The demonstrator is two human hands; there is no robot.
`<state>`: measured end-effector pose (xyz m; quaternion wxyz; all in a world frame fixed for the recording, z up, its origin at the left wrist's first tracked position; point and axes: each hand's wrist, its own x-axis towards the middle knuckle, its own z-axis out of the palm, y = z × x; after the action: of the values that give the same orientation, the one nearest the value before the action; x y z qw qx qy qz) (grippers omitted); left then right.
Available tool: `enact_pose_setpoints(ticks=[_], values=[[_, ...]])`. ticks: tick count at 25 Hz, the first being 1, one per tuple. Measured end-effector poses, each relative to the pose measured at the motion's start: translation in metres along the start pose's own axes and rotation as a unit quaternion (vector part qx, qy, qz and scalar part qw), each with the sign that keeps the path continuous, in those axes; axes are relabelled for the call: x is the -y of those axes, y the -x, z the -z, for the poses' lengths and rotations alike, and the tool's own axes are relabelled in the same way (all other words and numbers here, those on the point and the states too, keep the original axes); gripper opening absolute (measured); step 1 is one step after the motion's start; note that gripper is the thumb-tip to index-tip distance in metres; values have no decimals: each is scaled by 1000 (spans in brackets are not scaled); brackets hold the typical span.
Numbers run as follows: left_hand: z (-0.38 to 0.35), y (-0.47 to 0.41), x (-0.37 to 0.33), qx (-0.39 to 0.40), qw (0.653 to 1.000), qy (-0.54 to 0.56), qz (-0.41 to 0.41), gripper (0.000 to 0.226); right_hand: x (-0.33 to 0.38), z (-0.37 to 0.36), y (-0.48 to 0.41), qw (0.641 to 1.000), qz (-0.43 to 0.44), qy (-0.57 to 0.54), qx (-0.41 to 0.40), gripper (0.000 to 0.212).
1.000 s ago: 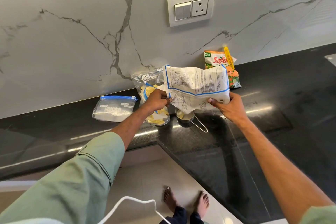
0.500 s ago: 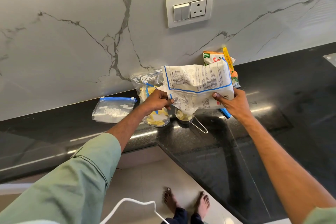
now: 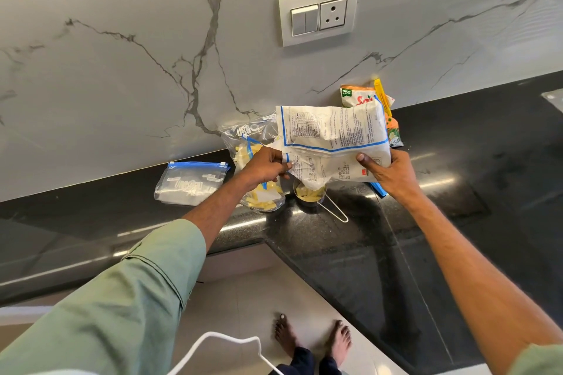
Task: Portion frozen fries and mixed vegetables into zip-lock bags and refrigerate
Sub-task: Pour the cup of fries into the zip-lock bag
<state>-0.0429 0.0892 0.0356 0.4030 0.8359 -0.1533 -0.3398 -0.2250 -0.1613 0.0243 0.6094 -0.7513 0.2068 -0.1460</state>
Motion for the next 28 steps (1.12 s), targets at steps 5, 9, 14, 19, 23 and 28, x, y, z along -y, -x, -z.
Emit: enact_pose_setpoints(ticks=[5, 9, 14, 19, 23, 28], values=[[4, -2, 3, 2, 1000, -1, 11, 19, 6, -4, 5, 1000, 11, 5, 13, 37], [4, 1, 3, 2, 1000, 10, 17, 20, 10, -4, 6, 1000, 13, 1, 18, 27], [2, 3, -1, 4, 1000, 15, 7, 18, 8, 0, 3, 1000, 6, 0, 3, 21], [3, 6, -11, -13, 1000, 23, -13, 18, 8, -2, 1, 999, 6, -7, -38, 21], [1, 5, -25, -16, 999, 15, -39, 22, 1, -3, -1, 993, -53, -69, -86, 25], [-9, 4, -51, -26, 997, -12, -65, 26, -10, -3, 0, 972, -125, -150, -132, 39]])
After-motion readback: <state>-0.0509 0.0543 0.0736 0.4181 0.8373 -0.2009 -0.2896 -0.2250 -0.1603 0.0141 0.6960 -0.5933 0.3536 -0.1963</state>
